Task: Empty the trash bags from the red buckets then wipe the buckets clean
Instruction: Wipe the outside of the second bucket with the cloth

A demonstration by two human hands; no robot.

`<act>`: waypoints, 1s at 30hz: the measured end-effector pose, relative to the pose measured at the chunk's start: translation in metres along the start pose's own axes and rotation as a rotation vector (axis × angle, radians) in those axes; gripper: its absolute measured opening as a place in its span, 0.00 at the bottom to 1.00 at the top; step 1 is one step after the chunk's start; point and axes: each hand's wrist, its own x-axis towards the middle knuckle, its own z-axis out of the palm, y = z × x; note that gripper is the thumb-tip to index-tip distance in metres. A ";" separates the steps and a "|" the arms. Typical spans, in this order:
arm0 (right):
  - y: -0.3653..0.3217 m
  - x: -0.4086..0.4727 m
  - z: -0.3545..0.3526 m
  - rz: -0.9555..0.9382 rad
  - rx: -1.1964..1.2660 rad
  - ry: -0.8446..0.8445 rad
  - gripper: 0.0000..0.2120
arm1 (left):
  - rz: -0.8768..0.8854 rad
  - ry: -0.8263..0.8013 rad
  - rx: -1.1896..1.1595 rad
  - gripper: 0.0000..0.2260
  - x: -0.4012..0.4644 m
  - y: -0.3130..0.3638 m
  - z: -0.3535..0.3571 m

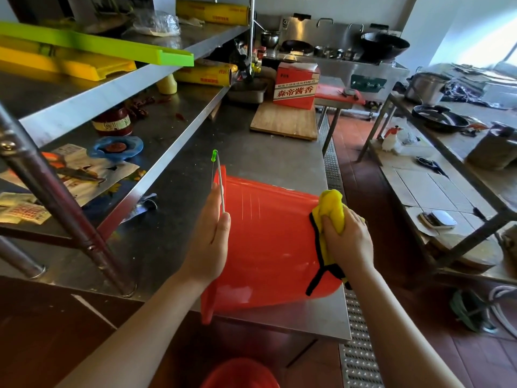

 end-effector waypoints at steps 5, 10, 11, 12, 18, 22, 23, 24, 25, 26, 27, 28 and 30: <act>-0.044 -0.004 0.019 -0.089 0.080 0.002 0.23 | 0.010 0.014 -0.026 0.25 -0.004 -0.003 0.000; -0.102 -0.022 0.042 -0.183 0.135 0.007 0.23 | 0.005 0.040 -0.029 0.23 -0.005 -0.006 -0.002; -0.114 -0.027 0.045 -0.204 0.138 0.021 0.20 | 0.013 0.038 -0.036 0.23 -0.005 -0.006 -0.002; -0.125 -0.031 0.048 -0.233 0.141 0.035 0.18 | 0.024 0.030 -0.055 0.23 -0.006 -0.006 -0.002; -0.162 -0.044 0.058 -0.338 0.113 -0.060 0.20 | -0.003 0.017 -0.175 0.23 -0.004 -0.005 -0.006; -0.145 -0.029 0.053 -0.333 0.040 -0.084 0.18 | 0.021 -0.001 -0.135 0.23 -0.001 -0.002 -0.004; -0.140 -0.026 0.052 -0.322 0.032 -0.084 0.17 | 0.031 0.006 -0.127 0.23 -0.001 -0.002 -0.003; -0.135 -0.023 0.050 -0.309 0.030 -0.079 0.17 | 0.034 0.015 -0.114 0.24 -0.001 -0.002 -0.003; -0.129 -0.020 0.049 -0.289 0.033 -0.076 0.17 | 0.029 0.023 -0.099 0.24 -0.002 -0.003 -0.003; -0.122 -0.017 0.046 -0.260 0.037 -0.077 0.17 | 0.021 0.028 -0.076 0.25 -0.003 -0.005 -0.002; -0.114 -0.012 0.043 -0.223 0.037 -0.085 0.16 | 0.015 0.030 -0.050 0.25 -0.004 -0.006 -0.002; -0.105 -0.008 0.039 -0.183 0.036 -0.095 0.16 | 0.010 0.027 -0.031 0.25 -0.005 -0.006 -0.002; -0.085 0.001 0.031 -0.114 0.029 -0.105 0.13 | -0.006 0.014 -0.031 0.25 -0.008 -0.003 -0.001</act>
